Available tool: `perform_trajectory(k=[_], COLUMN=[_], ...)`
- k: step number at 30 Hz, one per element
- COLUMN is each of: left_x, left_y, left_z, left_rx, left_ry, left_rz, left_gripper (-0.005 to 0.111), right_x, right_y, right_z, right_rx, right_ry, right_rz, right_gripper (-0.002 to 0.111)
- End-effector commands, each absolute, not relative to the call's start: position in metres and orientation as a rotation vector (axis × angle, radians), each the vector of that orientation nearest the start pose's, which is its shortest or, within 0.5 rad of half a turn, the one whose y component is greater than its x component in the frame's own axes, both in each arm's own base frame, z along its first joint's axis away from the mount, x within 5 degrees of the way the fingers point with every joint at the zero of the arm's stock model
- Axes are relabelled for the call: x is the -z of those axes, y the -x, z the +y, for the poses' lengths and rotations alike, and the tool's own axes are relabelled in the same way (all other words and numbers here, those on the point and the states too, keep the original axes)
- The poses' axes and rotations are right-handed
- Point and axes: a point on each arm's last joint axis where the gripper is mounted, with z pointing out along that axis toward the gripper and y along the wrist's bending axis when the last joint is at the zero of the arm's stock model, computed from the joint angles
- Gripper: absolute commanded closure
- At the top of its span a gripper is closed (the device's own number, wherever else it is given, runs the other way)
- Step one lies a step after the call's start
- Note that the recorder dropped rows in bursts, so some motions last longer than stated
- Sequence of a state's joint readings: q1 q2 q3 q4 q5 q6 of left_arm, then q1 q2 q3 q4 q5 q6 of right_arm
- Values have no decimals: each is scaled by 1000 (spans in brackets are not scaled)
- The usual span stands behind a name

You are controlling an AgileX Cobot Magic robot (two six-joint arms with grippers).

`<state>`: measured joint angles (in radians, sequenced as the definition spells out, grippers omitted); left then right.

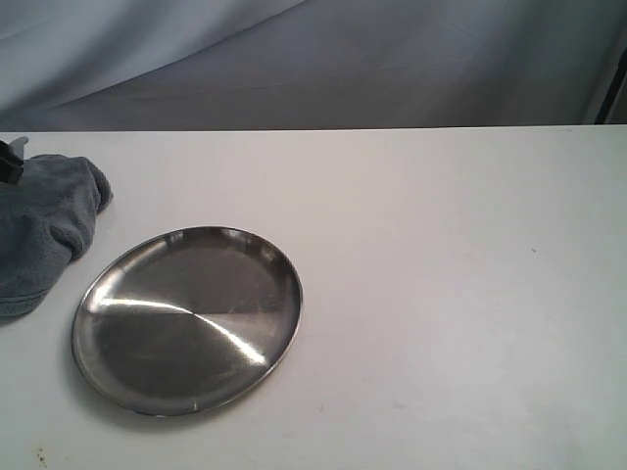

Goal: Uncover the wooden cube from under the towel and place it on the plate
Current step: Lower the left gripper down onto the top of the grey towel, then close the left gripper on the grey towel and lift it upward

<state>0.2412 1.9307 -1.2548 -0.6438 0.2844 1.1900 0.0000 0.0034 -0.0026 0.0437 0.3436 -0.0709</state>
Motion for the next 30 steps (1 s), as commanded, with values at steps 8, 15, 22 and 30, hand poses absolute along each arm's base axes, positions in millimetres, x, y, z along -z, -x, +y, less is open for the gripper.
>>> perform_trajectory(k=[8,15,22,30], left_x=[-138,-107,-105,-113], left_y=[-405,-394,-385,-378], left_z=[77,66,59,36], left_rx=[55,282,409,715], left_ry=[-407,-482,-606,-839], left_rz=[2552,2705,2740,2594], left_gripper=[54,87,107,107], right_x=[-183,-183,-183,-183], right_y=[-54,-54,-54,-54], right_z=[1,1,1,1], right_rx=[9,9,9,9], right_ry=[39,39,39,39], right_rz=[1818,1818,1818,1818], right_gripper=[108,108,108,108])
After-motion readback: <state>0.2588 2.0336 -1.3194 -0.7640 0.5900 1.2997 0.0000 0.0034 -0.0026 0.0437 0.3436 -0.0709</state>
